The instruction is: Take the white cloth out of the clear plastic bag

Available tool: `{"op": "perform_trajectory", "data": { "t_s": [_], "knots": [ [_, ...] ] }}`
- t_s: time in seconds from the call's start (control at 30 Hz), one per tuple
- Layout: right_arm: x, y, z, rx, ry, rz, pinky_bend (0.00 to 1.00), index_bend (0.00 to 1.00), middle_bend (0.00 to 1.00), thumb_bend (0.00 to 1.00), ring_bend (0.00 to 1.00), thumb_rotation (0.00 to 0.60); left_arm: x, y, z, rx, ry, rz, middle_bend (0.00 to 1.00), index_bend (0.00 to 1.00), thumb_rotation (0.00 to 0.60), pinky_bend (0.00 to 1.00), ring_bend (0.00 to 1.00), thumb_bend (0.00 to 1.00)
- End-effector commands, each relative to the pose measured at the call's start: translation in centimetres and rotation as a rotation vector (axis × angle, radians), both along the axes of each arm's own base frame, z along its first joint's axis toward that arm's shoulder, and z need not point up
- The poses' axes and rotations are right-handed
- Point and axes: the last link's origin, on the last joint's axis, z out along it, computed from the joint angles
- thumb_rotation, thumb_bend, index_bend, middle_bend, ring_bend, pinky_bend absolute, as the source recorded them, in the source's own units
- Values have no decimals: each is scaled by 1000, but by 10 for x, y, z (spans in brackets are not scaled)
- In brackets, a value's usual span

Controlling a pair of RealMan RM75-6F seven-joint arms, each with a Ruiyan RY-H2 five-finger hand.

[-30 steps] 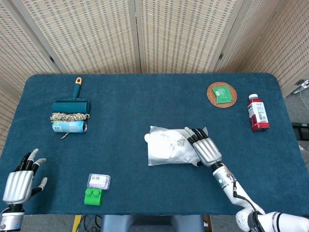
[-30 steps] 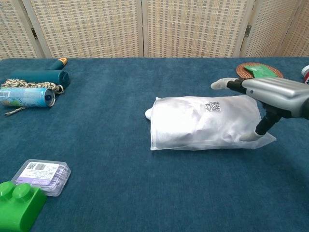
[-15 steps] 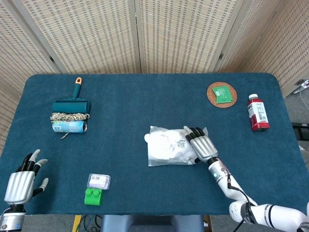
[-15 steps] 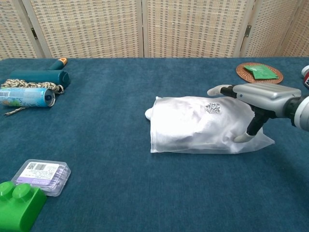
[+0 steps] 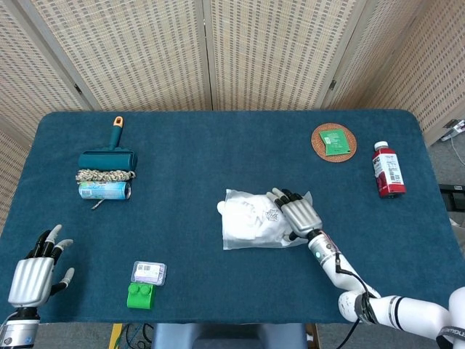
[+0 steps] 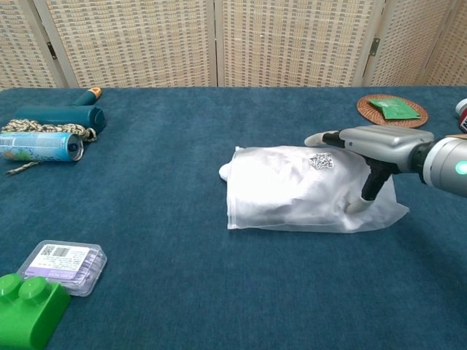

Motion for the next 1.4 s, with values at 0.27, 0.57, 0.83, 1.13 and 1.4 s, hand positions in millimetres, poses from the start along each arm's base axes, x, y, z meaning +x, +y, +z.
{"op": "perform_trajectory", "data": {
  "t_s": [0.27,0.57,0.83,1.13,1.4],
  "knots": [
    [4,-8,-7,16,20,8,527,258,393,43,357,600,0,-1,-1,-7,0,3,67,266,600,348,79,318],
    [1,-8,0,-19,-2,60,663,467,558,385,530,600,0,0,-2,-10,-2,0,66,266,600,348,79,318],
    [1,-4,14,-89,-36,155,701,534,612,520,580,600,4,2,-2,-10,-2,-12,66,266,600,348,79,318],
    [1,2,43,-225,-81,334,709,551,626,544,594,600,13,9,-1,-5,-15,-40,67,267,600,348,79,318],
    [0,5,60,-330,-168,502,709,552,621,557,594,600,36,28,5,-7,-82,-98,66,267,600,348,79,318]
  ]
}}
